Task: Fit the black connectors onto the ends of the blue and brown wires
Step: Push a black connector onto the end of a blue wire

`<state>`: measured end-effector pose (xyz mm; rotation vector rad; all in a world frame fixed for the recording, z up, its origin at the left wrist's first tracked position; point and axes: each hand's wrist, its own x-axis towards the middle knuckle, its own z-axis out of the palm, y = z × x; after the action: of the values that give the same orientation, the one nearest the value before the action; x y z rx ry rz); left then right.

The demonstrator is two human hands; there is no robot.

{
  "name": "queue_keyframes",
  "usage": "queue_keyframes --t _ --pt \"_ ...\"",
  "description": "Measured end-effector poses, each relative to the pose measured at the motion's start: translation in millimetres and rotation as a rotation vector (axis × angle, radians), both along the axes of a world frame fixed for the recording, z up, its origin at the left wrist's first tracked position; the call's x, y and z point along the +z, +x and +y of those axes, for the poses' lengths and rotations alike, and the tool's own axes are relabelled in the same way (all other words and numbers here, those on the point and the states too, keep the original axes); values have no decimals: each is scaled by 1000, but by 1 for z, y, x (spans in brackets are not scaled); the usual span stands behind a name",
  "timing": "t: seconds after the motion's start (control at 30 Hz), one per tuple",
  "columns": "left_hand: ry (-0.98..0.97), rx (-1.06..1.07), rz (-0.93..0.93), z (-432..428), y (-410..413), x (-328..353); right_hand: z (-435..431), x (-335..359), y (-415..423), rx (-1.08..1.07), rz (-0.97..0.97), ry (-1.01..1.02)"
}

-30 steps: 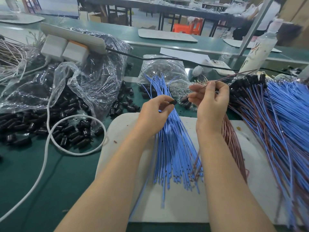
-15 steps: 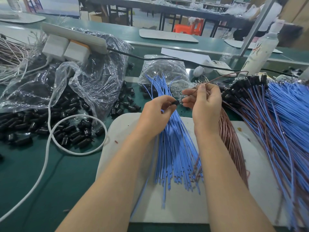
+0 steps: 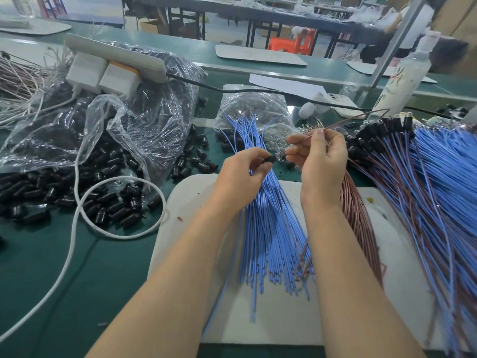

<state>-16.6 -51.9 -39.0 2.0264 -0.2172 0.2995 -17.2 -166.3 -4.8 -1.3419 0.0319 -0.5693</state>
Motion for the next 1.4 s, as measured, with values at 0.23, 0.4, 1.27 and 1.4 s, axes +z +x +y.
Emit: queue_keyframes --t 0.23,0.4,1.27,1.4 --pt "12 -3 3 1 0 1 0 -3 2 -17 21 -81" --pt "0 8 9 0 0 -1 -1 -5 3 -47 10 -148" --pt "-339 5 -85 -1 -4 12 13 -7 -2 190 182 -372" --pt "-870 12 144 9 1 17 26 -3 -14 312 201 -465"
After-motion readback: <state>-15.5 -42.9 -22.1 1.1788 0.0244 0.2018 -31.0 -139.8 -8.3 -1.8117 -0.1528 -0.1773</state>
